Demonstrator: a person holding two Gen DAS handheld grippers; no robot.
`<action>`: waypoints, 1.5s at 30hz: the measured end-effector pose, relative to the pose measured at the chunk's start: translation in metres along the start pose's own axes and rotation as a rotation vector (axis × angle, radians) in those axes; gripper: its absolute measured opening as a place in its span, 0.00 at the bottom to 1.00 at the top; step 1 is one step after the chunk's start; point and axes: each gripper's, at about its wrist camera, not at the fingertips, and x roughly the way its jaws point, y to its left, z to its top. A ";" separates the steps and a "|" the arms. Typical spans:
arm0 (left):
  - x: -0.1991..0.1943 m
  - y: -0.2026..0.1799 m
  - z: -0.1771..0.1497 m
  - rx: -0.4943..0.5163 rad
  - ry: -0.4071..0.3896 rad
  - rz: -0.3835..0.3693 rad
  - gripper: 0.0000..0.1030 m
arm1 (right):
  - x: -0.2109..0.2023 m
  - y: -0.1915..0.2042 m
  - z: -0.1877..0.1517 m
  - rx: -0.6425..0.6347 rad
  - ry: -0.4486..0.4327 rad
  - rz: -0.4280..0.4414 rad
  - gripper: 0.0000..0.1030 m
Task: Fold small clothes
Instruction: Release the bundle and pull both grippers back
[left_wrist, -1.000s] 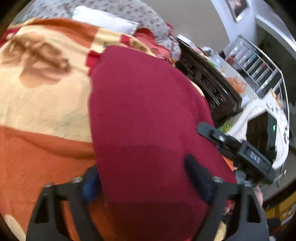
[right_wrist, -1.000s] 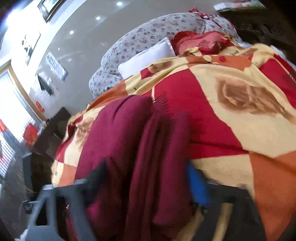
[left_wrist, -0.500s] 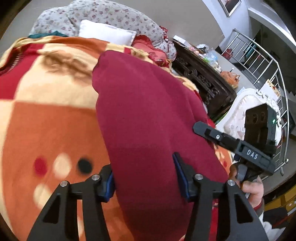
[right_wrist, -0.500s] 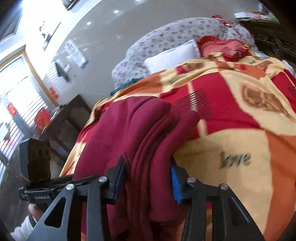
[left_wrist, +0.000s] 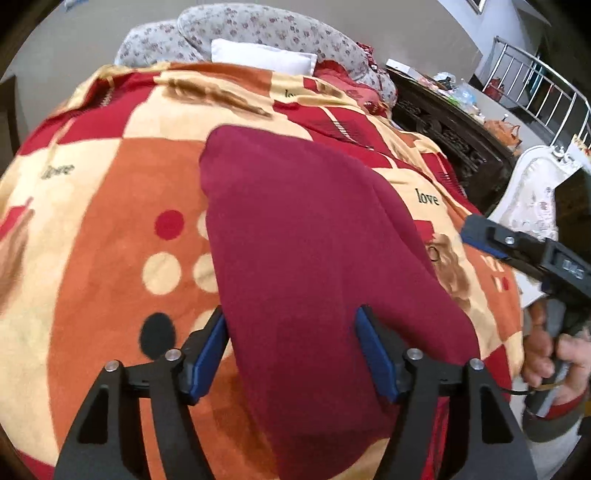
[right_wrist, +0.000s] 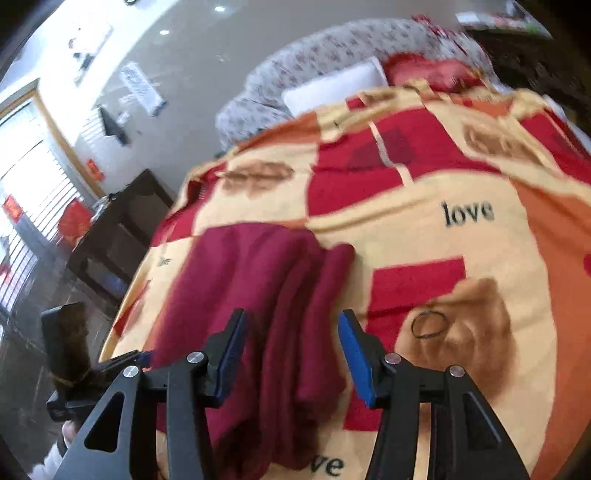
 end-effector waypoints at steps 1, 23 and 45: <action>-0.002 -0.002 -0.002 0.006 -0.013 0.020 0.70 | -0.003 0.007 0.001 -0.035 -0.006 -0.008 0.55; 0.000 -0.012 -0.014 0.007 -0.117 0.202 0.77 | 0.034 0.056 -0.020 -0.294 0.085 -0.096 0.37; -0.053 -0.025 -0.027 -0.010 -0.228 0.320 0.88 | -0.013 0.075 -0.051 -0.268 -0.048 -0.197 0.80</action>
